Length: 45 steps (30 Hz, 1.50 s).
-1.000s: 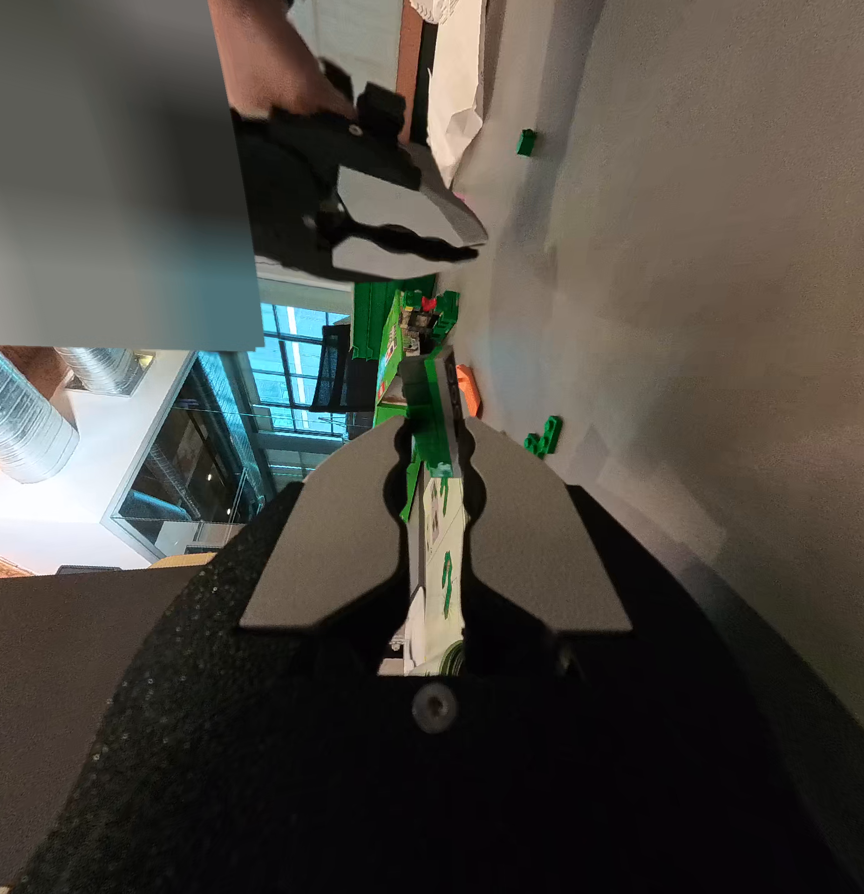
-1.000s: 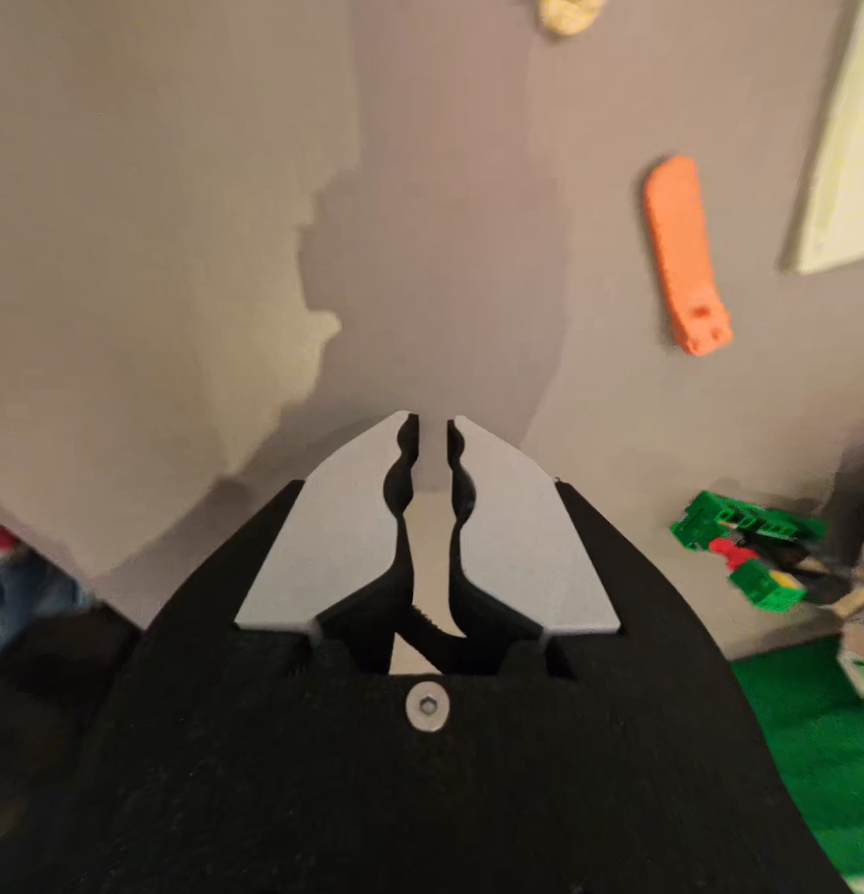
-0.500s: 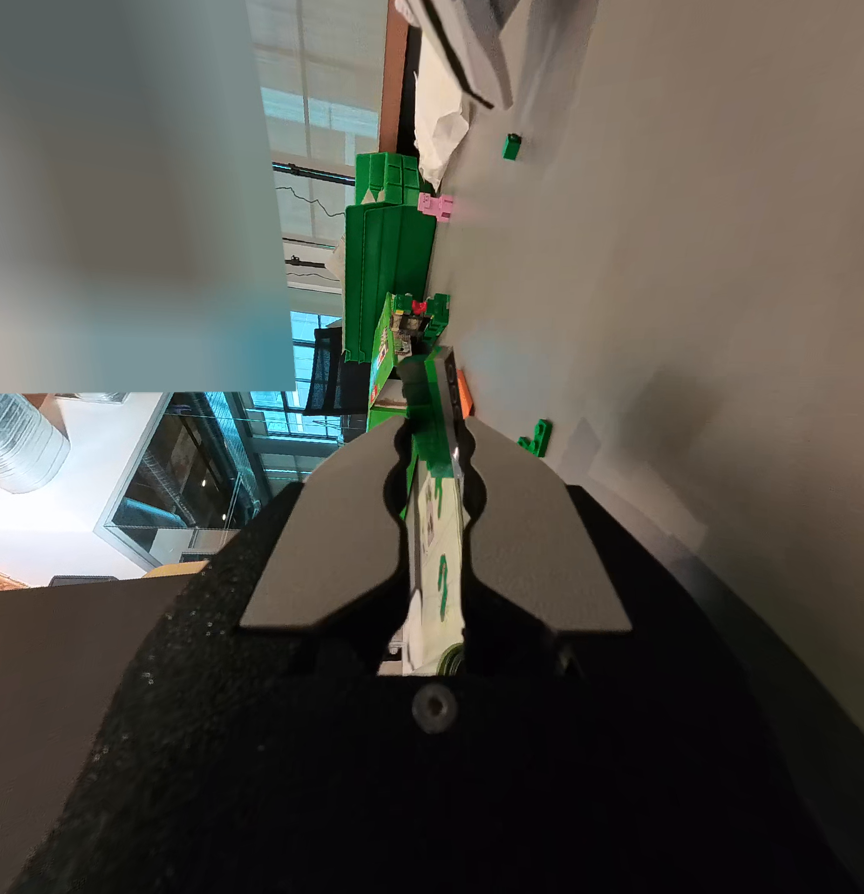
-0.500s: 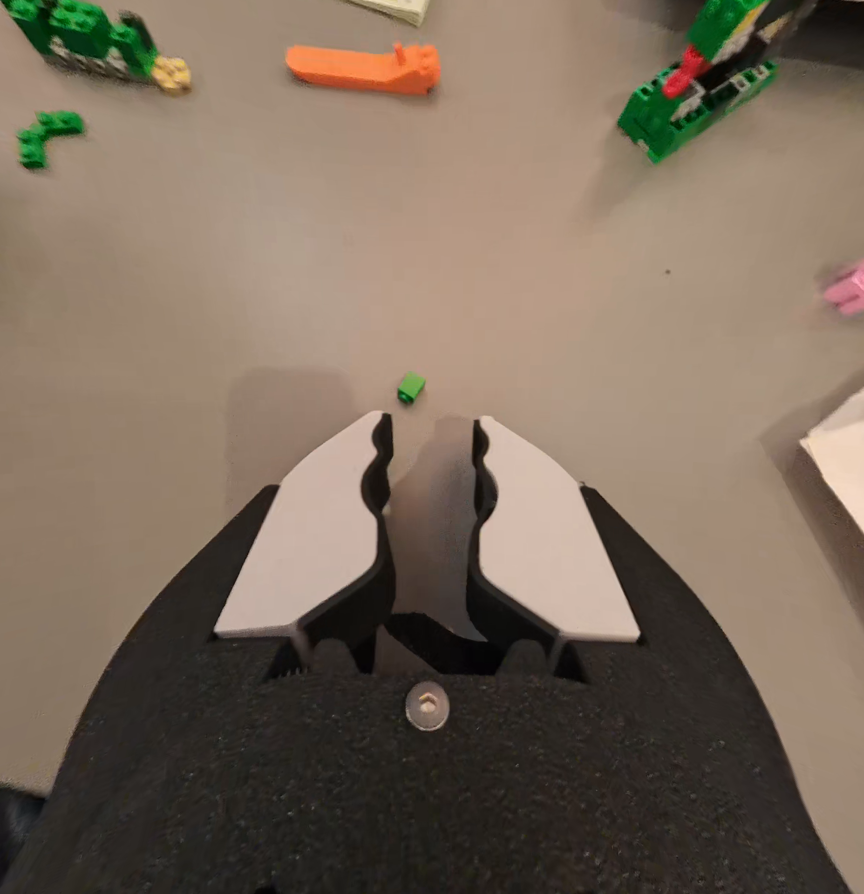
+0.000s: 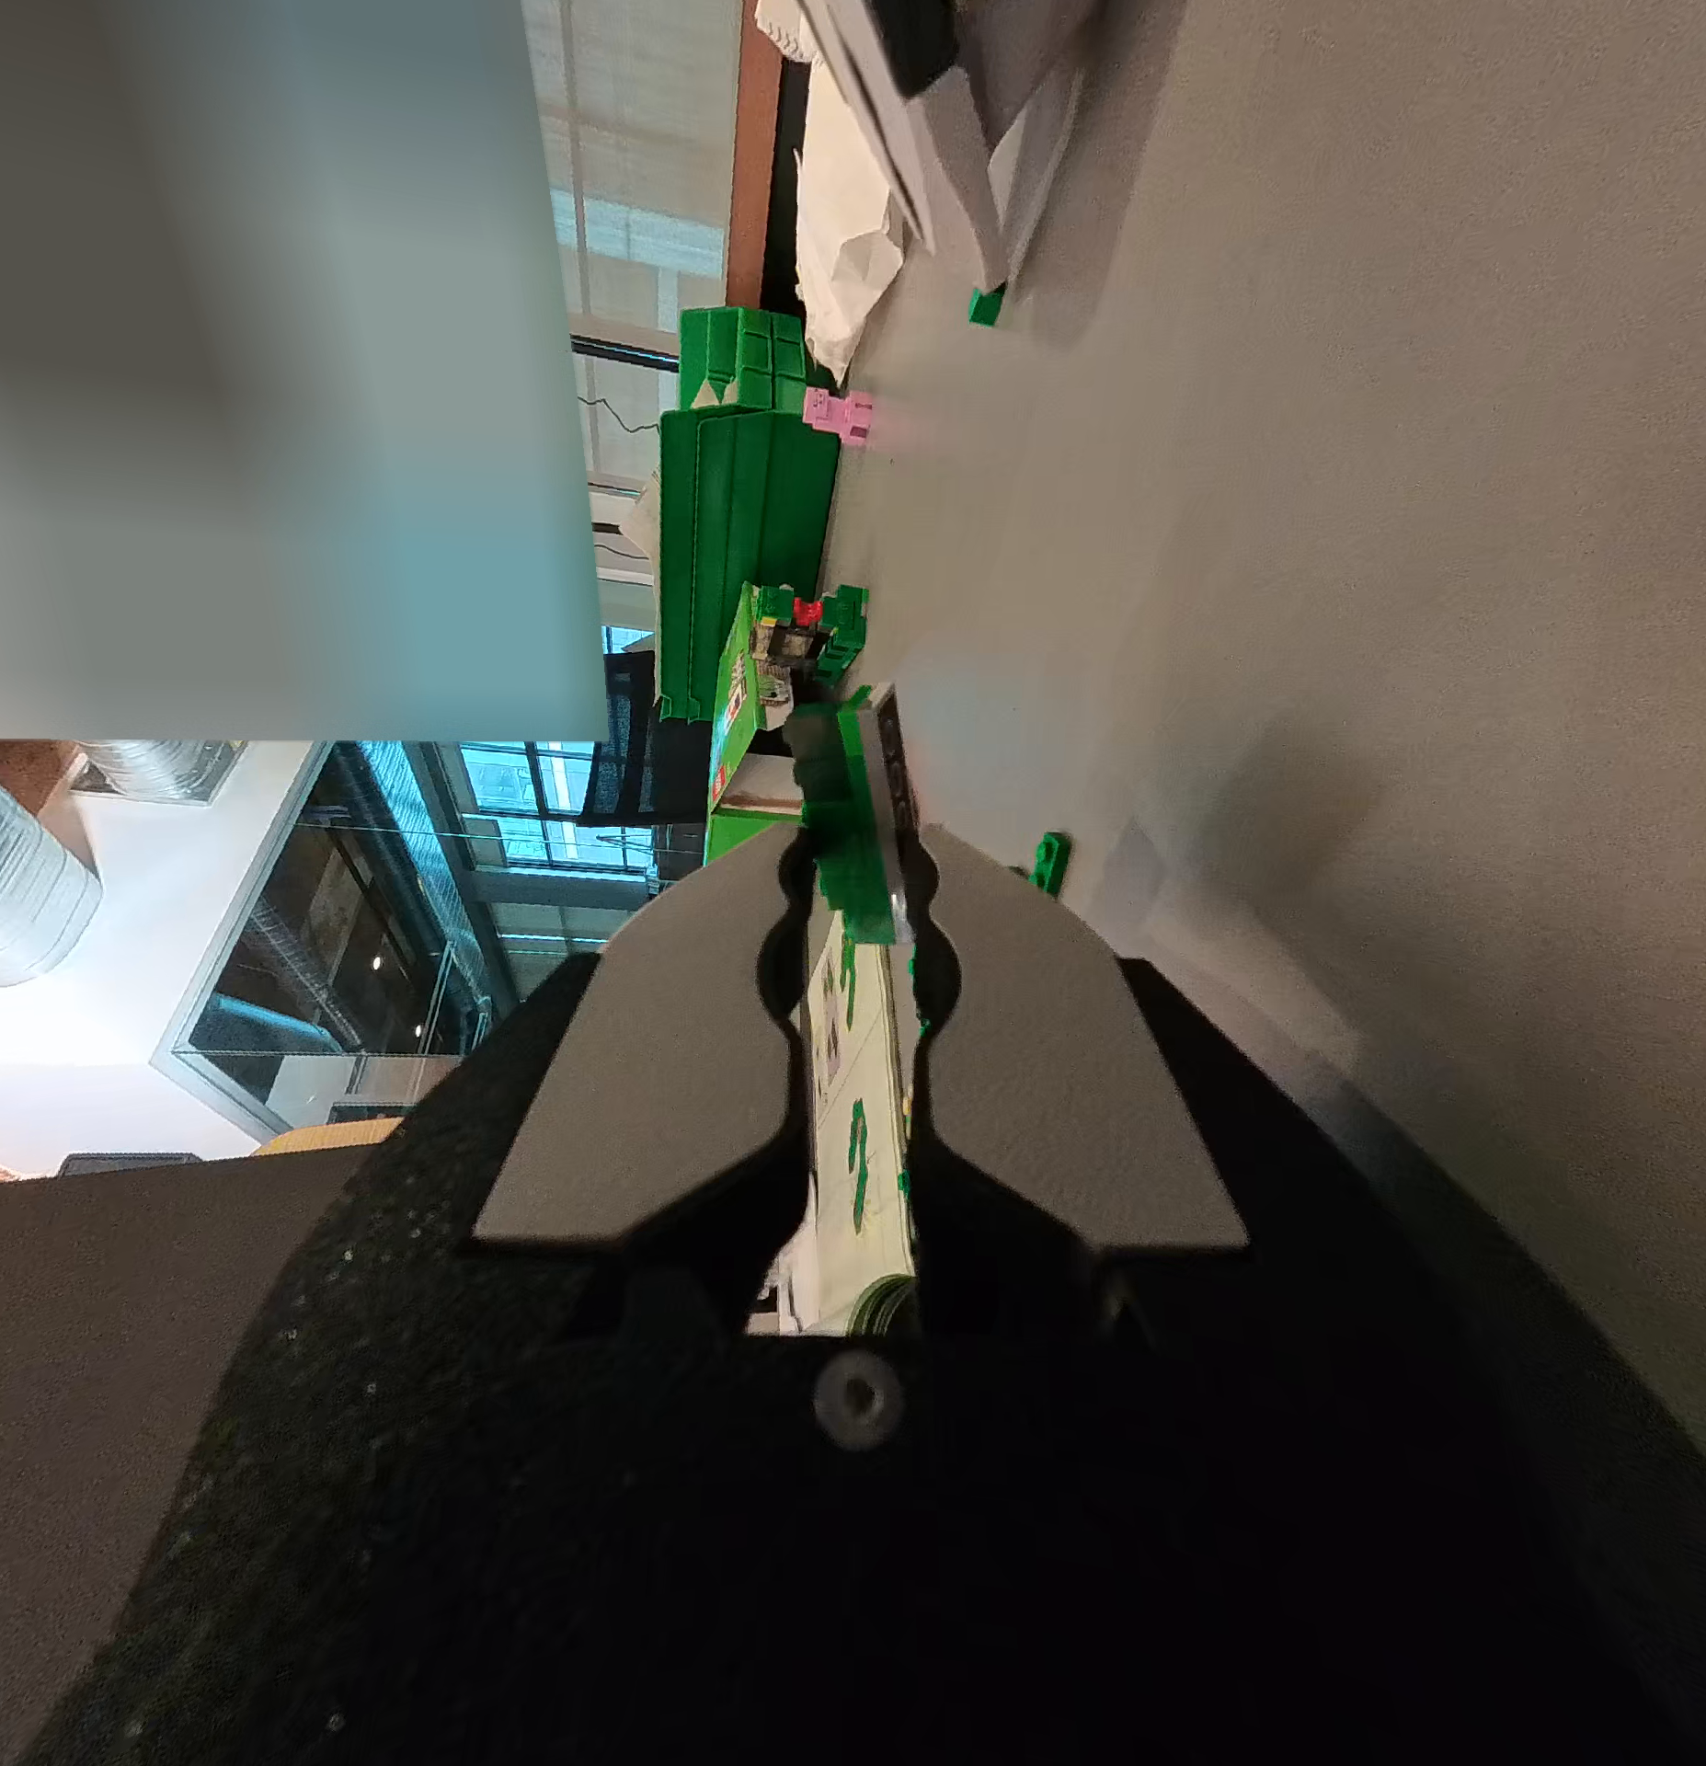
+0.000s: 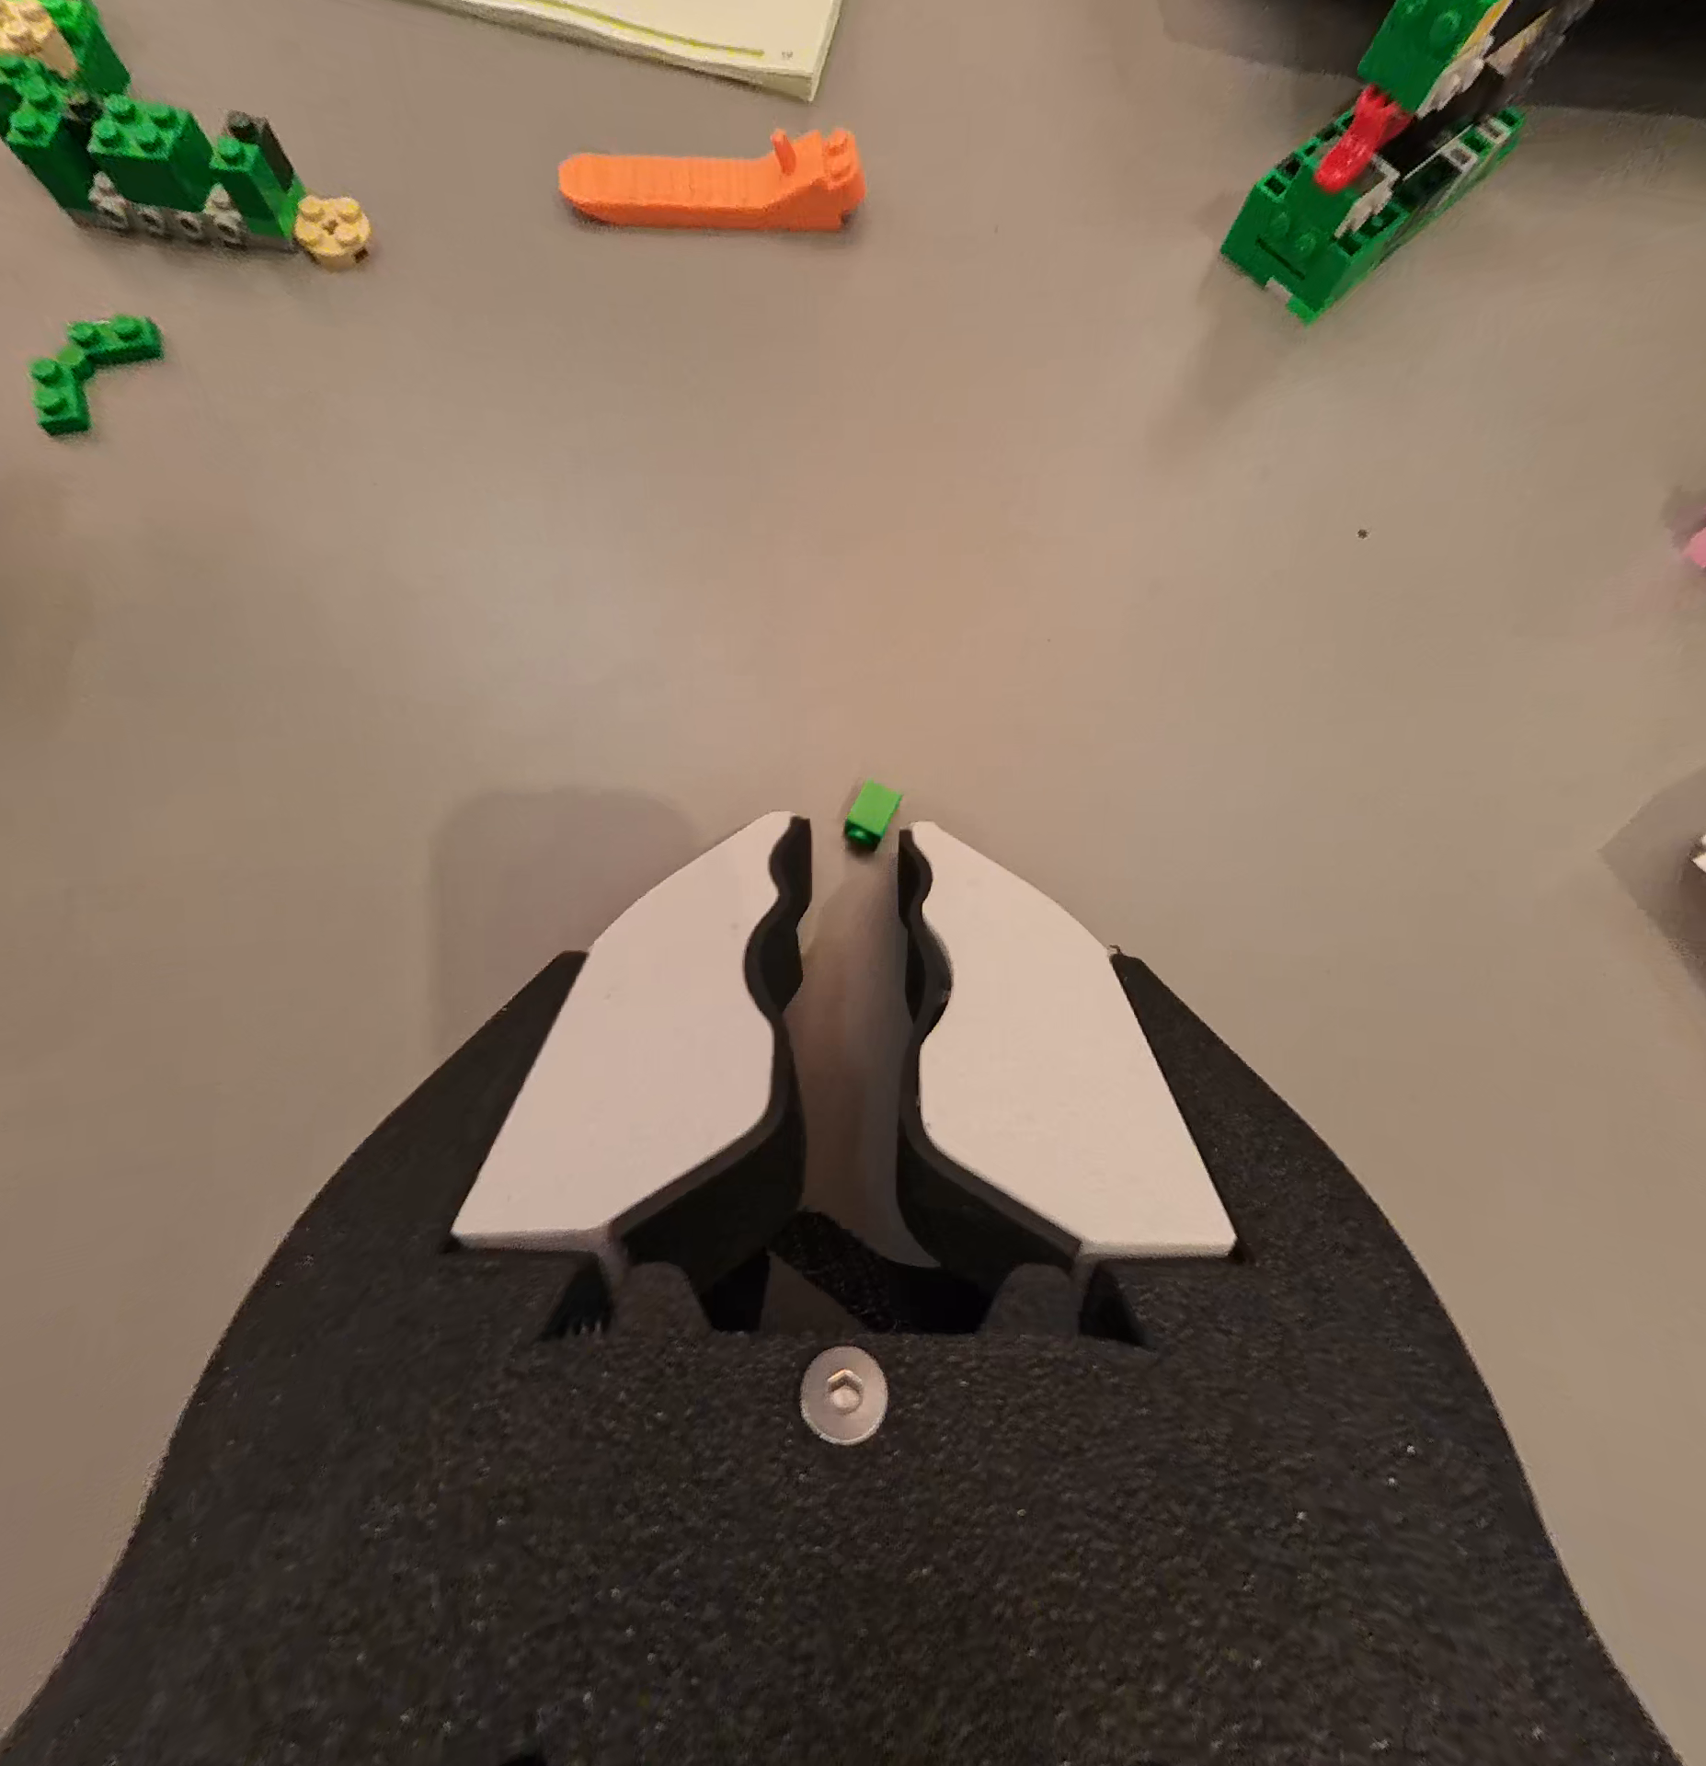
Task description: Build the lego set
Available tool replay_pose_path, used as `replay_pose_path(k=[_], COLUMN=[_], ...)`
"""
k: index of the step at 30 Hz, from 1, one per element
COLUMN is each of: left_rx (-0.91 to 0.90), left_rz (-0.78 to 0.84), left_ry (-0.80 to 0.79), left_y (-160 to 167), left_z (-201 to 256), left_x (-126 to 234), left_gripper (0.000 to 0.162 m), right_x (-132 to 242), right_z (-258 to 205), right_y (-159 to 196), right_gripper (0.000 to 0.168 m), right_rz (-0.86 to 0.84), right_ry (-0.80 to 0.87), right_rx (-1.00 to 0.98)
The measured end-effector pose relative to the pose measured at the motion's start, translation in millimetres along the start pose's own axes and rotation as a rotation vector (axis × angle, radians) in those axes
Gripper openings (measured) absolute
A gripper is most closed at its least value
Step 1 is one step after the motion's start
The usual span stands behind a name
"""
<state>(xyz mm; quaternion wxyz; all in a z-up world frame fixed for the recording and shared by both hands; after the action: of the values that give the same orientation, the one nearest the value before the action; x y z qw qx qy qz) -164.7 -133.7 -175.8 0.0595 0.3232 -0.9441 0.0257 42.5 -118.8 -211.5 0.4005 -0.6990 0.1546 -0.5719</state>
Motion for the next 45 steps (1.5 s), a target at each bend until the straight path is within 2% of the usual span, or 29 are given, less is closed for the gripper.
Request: replay_pose_path(k=[3, 8, 12, 14, 17, 19, 21, 22, 27, 31, 39, 45], left_rx=[-0.003, -0.004, -0.005, -0.007, -0.010, -0.013, -0.016, -0.018, -0.025, -0.027, -0.028, -0.029], left_rz=[0.001, 0.004, 0.006, 0.007, 0.006, 0.006, 0.006, 0.006, 0.007, 0.006, 0.011, 0.010], left_ry=[0.009, 0.017, 0.021, 0.024, 0.024, 0.020, 0.018, 0.016, 0.015, 0.017, 0.021, 0.024], left_y=[-0.5, -0.8, -1.4, -1.6, -1.7, -1.8, -2.1, -2.3, -2.9, -2.7, -3.4, -3.4], left_z=[1.4, 2.5, 3.2, 3.7, 3.8, 3.3, 3.2, 2.9, 3.0, 3.4, 4.3, 4.8], left_x=[-0.3, -0.8, -1.0, -1.2, -1.1, -1.0, -1.1, -1.1, -1.1, -1.1, -1.5, -1.5], left_gripper=[0.017, 0.017, 0.017, 0.017, 0.017, 0.017, 0.017, 0.017, 0.017, 0.017, 0.017, 0.017], right_x=[-3.8, -6.3, -7.7, -9.2, -11.5, -13.6, -15.4, -13.9, -9.2, -14.5, -15.0, -16.5], right_z=[-0.6, -0.1, 1.2, 2.1, 1.9, -2.4, 1.1, -0.1, 12.0, 16.1, 9.0, 5.1], right_y=[-1.8, -1.4, -2.8, -3.6, -6.5, -9.9, -12.7, -12.7, -22.0, -18.9, -18.1, -18.5], right_gripper=[0.010, 0.008, 0.013, 0.008, 0.008, 0.008, 0.008, 0.008, 0.008, 0.008, 0.008, 0.008], right_rz=[-0.016, -0.057, -0.067, -0.074, -0.106, -0.152, -0.249, -0.319, -0.747, -0.992, -1.203, -1.253], right_ry=[-0.016, -0.028, -0.007, 0.002, -0.009, -0.072, -0.108, -0.180, -0.305, -0.257, -0.143, -0.103], right_rx=[-0.009, 0.018, 0.065, 0.093, 0.208, 0.393, 0.589, 0.679, 0.811, 0.955, 1.115, 1.190])
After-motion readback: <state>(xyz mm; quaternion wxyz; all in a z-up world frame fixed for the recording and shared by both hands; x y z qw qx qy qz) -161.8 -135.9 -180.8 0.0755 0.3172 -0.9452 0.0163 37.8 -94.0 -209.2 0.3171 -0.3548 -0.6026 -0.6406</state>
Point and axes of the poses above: each gripper's, where its closed fingertips meet, x back along the fingers, y out of its underside, z = x × y across the jaws, the point moved 2 cm from there along x, back along the fingers, and after that the axes turned 9 degrees about -x, right-handed, at the moved point
